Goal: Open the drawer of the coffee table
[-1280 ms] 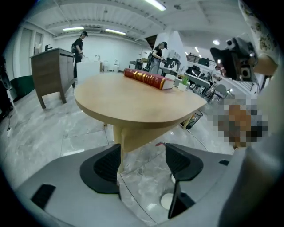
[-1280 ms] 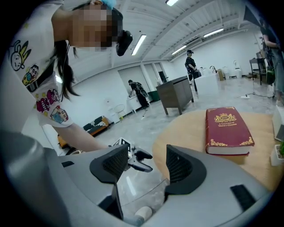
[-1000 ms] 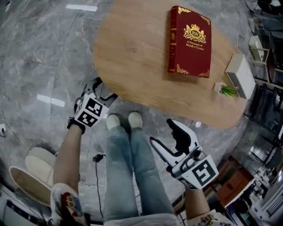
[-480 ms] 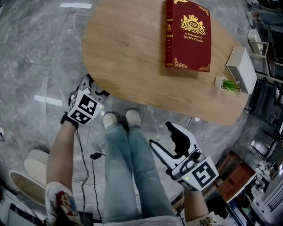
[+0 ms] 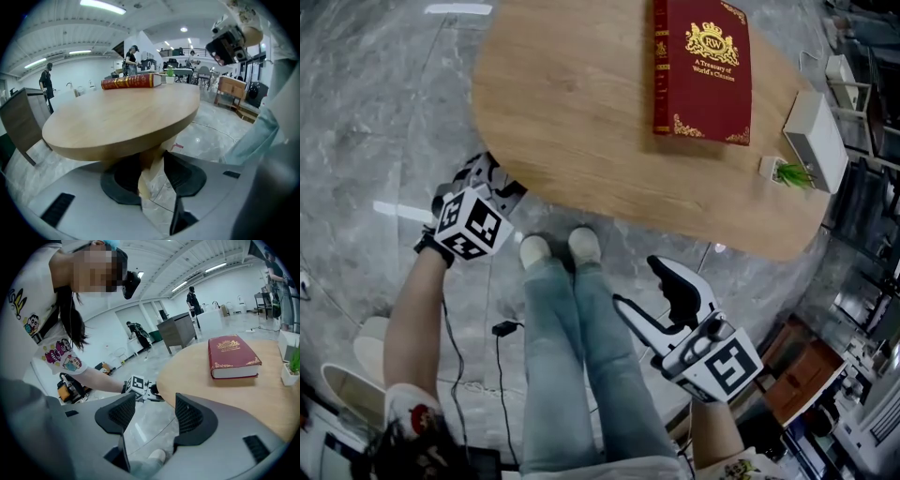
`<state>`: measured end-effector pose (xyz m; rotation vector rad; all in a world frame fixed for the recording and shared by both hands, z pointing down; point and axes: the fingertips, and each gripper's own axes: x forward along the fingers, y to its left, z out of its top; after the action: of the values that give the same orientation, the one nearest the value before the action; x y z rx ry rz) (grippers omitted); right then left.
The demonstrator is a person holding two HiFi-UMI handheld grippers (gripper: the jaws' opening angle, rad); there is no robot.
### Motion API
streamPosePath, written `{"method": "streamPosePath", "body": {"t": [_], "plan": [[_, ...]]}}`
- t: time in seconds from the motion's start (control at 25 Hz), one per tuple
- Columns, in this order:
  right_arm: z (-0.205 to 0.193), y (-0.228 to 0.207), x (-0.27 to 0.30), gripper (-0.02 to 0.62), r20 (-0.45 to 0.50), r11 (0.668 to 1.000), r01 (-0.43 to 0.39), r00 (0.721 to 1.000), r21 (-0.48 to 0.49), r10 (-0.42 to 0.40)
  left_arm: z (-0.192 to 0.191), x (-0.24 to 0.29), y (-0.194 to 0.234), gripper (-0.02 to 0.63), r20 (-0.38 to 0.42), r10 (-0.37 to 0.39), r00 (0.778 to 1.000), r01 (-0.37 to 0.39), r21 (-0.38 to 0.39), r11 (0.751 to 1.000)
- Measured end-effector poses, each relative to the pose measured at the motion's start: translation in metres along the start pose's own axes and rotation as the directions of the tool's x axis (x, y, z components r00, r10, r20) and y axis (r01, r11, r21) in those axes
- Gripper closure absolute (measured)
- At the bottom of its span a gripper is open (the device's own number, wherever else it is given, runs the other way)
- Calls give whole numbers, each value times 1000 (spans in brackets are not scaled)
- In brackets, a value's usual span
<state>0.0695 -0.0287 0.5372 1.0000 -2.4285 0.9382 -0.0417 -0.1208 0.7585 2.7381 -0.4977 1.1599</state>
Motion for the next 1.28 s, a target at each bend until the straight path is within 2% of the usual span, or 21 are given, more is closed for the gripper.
{"method": "streamPosePath", "body": {"t": [0.16,0.28,0.48,0.56,0.72,1.0,1.12,1.28], "plan": [[-1,1,-1,360,-16,1000,-8,1000,-29,8,0,-3,-1,479,-8,-26,1000,27,43,999],[2,3,0,360,-7,1000,-11,1000,-14,11,0,-4,-2,483,-4,-40,999,41,65,997],[-7,1,2,360,-22,1000,4,1000,-10,-4,-7,-14,-20,499,-20,-94,995,96,145,985],[-8,7,5,360,-19,1000,-10,1000,-3,9,-14,-18,-34,502,-29,-111,993,114,144,983],[-6,16,12,360,-8,999,-30,1000,-12,30,-20,-22,-42,500,-30,-99,995,102,133,986],[-40,6,10,360,-140,997,-1,990,-75,-10,-20,-23,-42,506,-54,-104,993,113,202,973],[-53,2,15,360,-180,993,-14,984,-120,-7,-21,-24,-42,517,-81,-125,989,143,267,953],[-65,3,23,360,-205,987,-42,979,-153,10,-23,-24,-44,525,-105,-160,982,185,314,931]]}}
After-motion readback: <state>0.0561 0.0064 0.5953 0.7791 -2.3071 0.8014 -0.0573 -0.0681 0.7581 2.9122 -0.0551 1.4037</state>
